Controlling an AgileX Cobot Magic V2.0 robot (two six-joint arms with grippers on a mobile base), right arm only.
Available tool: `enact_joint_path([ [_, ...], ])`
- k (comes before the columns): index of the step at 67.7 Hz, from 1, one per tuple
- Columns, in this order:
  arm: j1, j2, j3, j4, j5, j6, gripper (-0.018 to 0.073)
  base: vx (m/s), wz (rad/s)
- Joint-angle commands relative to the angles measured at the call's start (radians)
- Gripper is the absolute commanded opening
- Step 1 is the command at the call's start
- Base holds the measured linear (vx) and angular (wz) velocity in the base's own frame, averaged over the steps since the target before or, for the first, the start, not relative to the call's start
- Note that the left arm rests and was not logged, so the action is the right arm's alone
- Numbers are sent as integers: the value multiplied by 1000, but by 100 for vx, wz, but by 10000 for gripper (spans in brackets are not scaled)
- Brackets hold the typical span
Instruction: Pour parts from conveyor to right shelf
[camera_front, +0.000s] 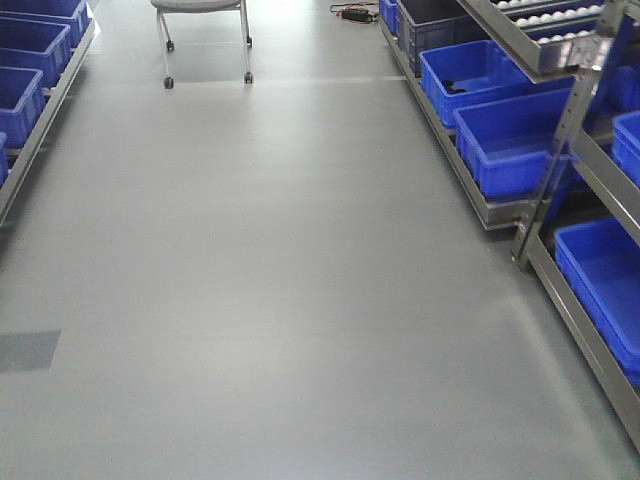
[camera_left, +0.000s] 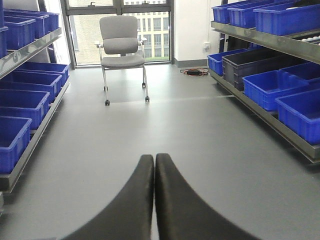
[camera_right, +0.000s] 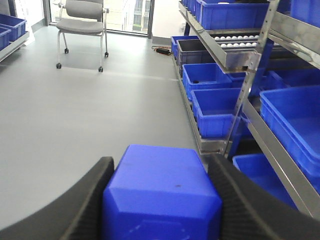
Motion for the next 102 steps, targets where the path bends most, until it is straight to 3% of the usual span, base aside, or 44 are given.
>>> enact_joint_path([
  [1,-2,-12,-23,2,-87,-3,-6,55,2],
  [47,-2,-12,-23,3,-87,-3,-6,50,4],
  [102,-2,-12,-23,1,-87,-3,-6,24,75],
])
